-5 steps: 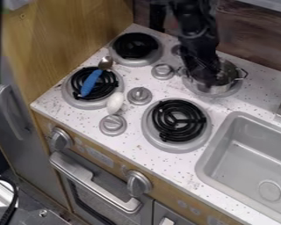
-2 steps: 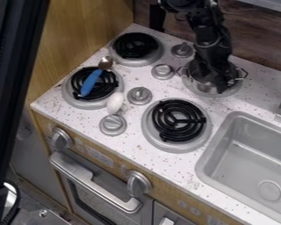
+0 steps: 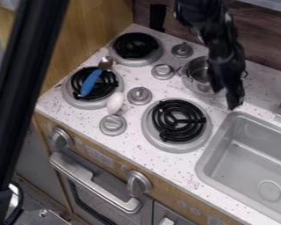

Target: Moved the silver pot to the lower right burner

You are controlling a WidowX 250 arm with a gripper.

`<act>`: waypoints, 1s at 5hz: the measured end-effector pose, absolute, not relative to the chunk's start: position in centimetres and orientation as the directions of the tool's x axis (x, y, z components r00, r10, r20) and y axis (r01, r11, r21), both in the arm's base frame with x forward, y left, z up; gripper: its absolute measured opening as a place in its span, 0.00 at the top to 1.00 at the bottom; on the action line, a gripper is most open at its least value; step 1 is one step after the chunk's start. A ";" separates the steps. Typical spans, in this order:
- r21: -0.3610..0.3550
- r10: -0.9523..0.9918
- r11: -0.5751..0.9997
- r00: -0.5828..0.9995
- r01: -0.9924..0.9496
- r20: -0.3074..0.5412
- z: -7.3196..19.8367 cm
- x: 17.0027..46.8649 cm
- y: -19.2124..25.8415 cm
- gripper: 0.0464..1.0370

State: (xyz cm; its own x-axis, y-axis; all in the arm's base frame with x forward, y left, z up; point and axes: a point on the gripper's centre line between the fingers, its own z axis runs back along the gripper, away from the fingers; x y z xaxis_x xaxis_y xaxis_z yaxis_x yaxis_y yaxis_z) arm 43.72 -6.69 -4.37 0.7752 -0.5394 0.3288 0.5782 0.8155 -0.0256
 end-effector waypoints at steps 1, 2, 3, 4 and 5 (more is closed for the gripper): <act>-0.007 -0.521 0.829 0.778 0.559 0.351 -5.2 45.0 -6.7 0.04; 0.007 -0.498 0.845 0.782 0.534 0.375 -5.6 46.5 -6.5 0.04; 0.013 -0.454 0.880 0.834 0.474 0.314 -5.6 46.0 -5.2 0.04; -0.008 -0.422 0.889 0.826 0.458 0.374 -2.7 45.5 -5.7 0.04; -0.036 -0.416 0.884 0.819 0.466 0.394 -2.1 45.5 -5.8 0.04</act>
